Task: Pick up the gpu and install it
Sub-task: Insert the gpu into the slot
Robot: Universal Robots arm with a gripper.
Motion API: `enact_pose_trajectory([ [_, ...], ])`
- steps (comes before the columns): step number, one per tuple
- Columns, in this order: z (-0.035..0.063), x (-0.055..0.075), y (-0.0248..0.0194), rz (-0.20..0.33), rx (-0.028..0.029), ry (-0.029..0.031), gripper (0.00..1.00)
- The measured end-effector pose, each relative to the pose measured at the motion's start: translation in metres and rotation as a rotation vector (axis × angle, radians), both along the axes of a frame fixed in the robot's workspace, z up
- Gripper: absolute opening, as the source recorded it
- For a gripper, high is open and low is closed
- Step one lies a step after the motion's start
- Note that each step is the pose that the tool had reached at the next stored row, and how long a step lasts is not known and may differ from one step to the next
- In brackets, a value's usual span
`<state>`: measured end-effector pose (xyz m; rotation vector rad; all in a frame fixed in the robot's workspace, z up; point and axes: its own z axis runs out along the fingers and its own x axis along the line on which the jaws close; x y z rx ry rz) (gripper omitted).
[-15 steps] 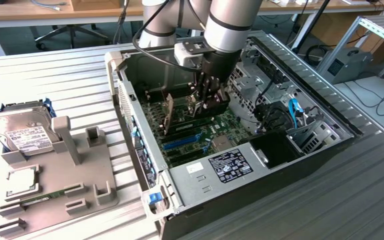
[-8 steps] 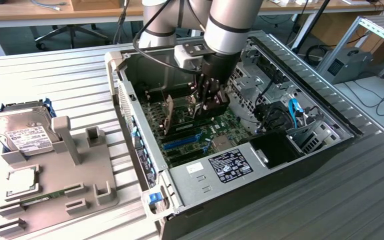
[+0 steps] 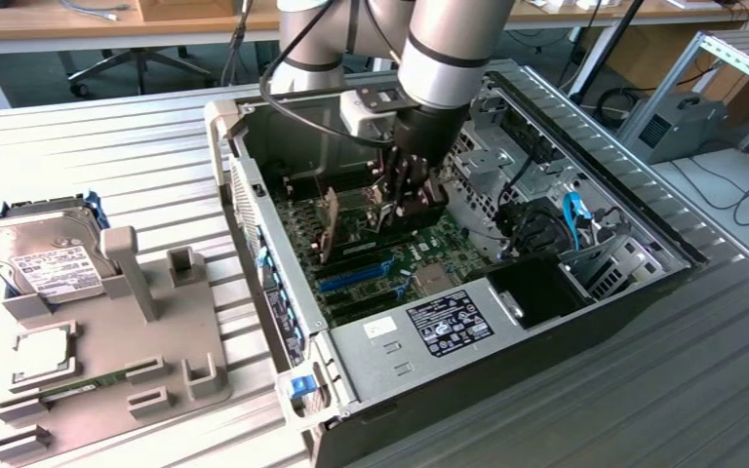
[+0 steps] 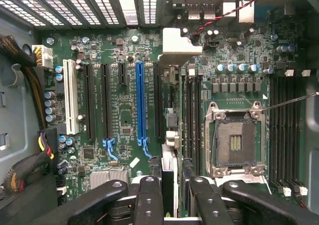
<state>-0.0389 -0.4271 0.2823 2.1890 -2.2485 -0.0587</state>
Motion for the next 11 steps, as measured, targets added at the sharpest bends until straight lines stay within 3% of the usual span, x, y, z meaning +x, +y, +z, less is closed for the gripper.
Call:
enact_pose_trajectory([
  [11,-0.0036,0.0000,-0.0012,0.000,-0.0001,0.0000,0.26],
])
